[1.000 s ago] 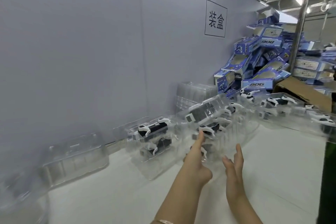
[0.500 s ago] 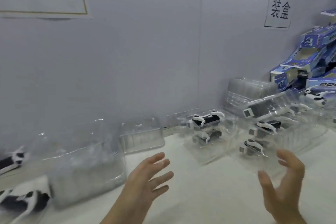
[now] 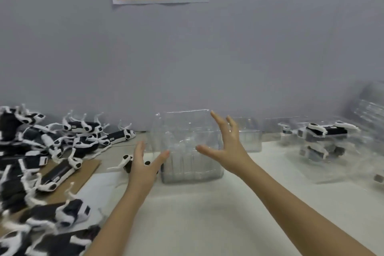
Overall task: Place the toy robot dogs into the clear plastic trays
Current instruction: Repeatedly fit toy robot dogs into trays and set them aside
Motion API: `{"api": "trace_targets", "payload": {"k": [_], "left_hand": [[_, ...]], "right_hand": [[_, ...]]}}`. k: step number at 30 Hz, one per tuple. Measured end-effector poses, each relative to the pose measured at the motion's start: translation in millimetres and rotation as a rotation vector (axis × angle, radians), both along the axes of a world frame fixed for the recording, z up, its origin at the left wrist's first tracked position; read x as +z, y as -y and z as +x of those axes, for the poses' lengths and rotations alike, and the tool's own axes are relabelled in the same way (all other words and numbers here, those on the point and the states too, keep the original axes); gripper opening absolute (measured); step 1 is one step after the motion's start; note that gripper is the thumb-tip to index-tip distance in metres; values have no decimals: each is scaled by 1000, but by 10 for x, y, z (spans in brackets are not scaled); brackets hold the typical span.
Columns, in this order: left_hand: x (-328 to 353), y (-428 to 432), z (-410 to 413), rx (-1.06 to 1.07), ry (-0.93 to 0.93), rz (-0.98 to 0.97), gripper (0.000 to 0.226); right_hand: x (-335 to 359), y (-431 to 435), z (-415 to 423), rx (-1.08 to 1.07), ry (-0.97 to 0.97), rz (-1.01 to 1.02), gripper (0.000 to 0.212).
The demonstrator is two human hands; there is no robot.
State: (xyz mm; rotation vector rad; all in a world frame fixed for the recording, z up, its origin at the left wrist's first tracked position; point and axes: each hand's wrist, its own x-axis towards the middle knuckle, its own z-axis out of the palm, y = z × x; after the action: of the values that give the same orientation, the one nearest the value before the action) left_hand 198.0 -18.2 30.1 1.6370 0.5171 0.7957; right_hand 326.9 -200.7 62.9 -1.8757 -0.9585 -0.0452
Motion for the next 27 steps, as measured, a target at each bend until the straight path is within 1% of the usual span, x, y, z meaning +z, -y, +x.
{"api": "trace_targets", "payload": {"k": [2, 5, 8, 9, 10, 11, 12, 13, 15, 16, 17, 21, 25, 27], "left_hand": [[54, -15, 132, -133, 20, 46, 99], [105, -91, 304, -265, -58, 61, 103], [76, -190, 382, -337, -171, 31, 134], [43, -200, 391, -327, -213, 46, 142], [13, -195, 393, -309, -246, 83, 146], [-15, -190, 412, -290, -252, 128, 143], [-42, -184, 431, -274, -237, 175, 133], [-63, -177, 453, -256, -211, 222, 117], [-97, -169, 491, -191, -183, 293, 70], [-115, -167, 499, -162, -188, 309, 53], [-138, -167, 501, -140, -192, 322, 44], [-145, -142, 460, -89, -161, 298, 38], [-87, -114, 414, -40, -118, 242, 35], [-66, -108, 376, -30, -113, 233, 33]], "right_hand": [[-15, -217, 91, 7, -67, 50, 78], [19, -300, 252, -49, -125, 201, 59], [90, -204, 376, -137, -209, 298, 42], [109, -159, 414, -165, -234, 346, 40], [122, -106, 434, -181, -269, 396, 39], [129, -63, 456, -188, -307, 438, 38], [121, -23, 473, -199, -343, 473, 39], [105, 13, 496, -217, -373, 511, 38], [62, 77, 539, -256, -427, 609, 28], [42, 106, 551, -267, -452, 662, 22], [23, 133, 560, -271, -468, 706, 18], [-58, 245, 558, -303, -445, 769, 11], [-291, 445, 533, -487, -334, 713, 4], [-468, 589, 544, -584, -310, 691, 8]]}}
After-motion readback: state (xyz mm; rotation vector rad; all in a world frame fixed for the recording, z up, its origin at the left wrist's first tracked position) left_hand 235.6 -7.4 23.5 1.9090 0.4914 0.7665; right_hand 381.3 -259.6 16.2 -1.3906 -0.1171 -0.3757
